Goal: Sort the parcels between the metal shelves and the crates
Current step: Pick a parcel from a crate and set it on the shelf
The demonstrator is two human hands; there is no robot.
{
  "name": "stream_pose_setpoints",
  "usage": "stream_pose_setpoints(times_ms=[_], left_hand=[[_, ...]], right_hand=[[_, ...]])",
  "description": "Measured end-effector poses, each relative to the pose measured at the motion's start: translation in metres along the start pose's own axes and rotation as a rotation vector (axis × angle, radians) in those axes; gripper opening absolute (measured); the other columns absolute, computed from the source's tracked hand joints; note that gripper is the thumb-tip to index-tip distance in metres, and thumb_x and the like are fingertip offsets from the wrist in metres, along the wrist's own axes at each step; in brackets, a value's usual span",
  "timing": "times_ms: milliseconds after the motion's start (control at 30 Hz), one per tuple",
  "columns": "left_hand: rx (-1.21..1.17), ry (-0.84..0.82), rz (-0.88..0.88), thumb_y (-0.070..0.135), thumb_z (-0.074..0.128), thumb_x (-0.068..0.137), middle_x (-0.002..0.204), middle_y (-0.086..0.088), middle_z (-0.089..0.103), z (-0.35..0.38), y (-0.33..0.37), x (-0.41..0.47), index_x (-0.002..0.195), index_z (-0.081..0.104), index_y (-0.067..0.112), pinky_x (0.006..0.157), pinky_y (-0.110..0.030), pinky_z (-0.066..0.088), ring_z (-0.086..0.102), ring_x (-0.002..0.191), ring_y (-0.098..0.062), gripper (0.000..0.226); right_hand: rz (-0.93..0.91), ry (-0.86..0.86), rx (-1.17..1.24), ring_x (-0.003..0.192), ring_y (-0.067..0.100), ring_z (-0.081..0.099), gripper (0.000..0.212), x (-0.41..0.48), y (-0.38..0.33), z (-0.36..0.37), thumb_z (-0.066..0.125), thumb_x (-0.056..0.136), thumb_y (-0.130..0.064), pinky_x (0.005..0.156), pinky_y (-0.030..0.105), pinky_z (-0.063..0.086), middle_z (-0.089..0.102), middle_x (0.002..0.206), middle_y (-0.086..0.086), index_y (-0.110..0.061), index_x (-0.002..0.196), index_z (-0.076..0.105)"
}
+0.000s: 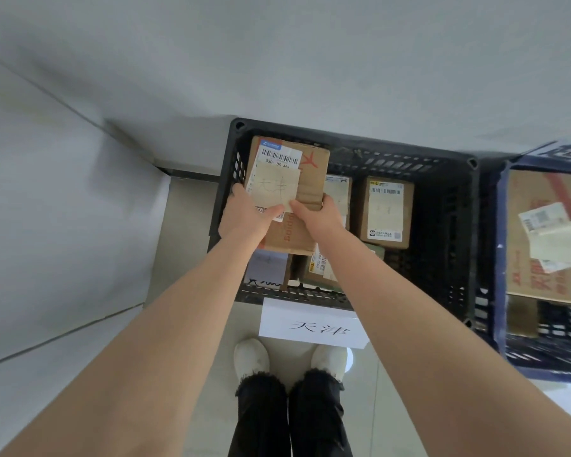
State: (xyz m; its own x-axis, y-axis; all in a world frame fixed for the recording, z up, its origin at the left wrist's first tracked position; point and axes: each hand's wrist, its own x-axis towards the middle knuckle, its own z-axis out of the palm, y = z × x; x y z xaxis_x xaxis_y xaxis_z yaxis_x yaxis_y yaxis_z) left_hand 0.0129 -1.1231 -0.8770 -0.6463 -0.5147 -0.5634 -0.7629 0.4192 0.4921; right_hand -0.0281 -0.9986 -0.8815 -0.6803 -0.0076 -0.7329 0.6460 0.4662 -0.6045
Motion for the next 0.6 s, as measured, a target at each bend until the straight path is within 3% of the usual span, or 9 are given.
stream_pose_setpoints(times_ms=[167,300,433,500,600], left_hand=[[0.065,0.047,0.021,0.043,0.075,0.082,0.135,-0.014,0.047,-0.008,0.001,-0.007,0.142,0.031,0.008,0.092,-0.046,0.053,0.053,0.121,-0.028,0.082],[0.101,0.085,0.125,0.037,0.068,0.090,0.144,-0.015,0.041,-0.016,0.002,-0.017,0.151,0.023,0.010,0.096,-0.045,0.051,0.049,0.127,-0.030,0.081],[0.214,0.066,0.299,0.040,0.058,0.096,0.152,-0.012,0.036,-0.027,0.016,-0.031,0.155,0.017,0.012,0.102,-0.047,0.047,0.042,0.135,-0.030,0.076],[0.316,0.012,0.352,0.046,0.046,0.100,0.160,-0.013,0.023,-0.034,0.031,-0.042,0.157,0.008,0.013,0.110,-0.050,0.040,0.031,0.143,-0.031,0.077],[0.544,-0.030,0.475,0.054,0.029,0.101,0.165,-0.015,0.002,-0.043,0.056,-0.058,0.157,-0.003,0.011,0.122,-0.052,0.015,0.005,0.152,-0.032,0.077]], right_hand=[[0.049,-0.137,0.074,0.128,0.027,0.051,0.065,-0.016,0.000,-0.006,0.063,0.093,-0.048,0.094,0.038,0.042,0.055,0.138,0.005,-0.018,0.145,0.037],[0.058,-0.168,0.060,0.143,0.030,0.035,0.086,-0.025,-0.002,-0.020,0.058,0.094,-0.052,0.114,0.050,0.031,0.036,0.157,0.008,-0.016,0.158,0.014],[0.027,-0.143,-0.073,0.151,0.034,0.018,0.092,-0.042,-0.008,-0.052,0.056,0.095,-0.054,0.119,0.055,0.022,0.014,0.166,0.008,-0.022,0.160,-0.001],[-0.035,-0.115,-0.188,0.153,0.035,0.009,0.094,-0.050,-0.012,-0.073,0.055,0.096,-0.052,0.122,0.054,0.018,0.006,0.167,0.009,-0.020,0.160,-0.007],[-0.114,-0.055,-0.389,0.154,0.033,-0.003,0.093,-0.060,-0.010,-0.105,0.052,0.098,-0.051,0.124,0.052,0.009,-0.006,0.167,0.010,-0.016,0.159,-0.010]])
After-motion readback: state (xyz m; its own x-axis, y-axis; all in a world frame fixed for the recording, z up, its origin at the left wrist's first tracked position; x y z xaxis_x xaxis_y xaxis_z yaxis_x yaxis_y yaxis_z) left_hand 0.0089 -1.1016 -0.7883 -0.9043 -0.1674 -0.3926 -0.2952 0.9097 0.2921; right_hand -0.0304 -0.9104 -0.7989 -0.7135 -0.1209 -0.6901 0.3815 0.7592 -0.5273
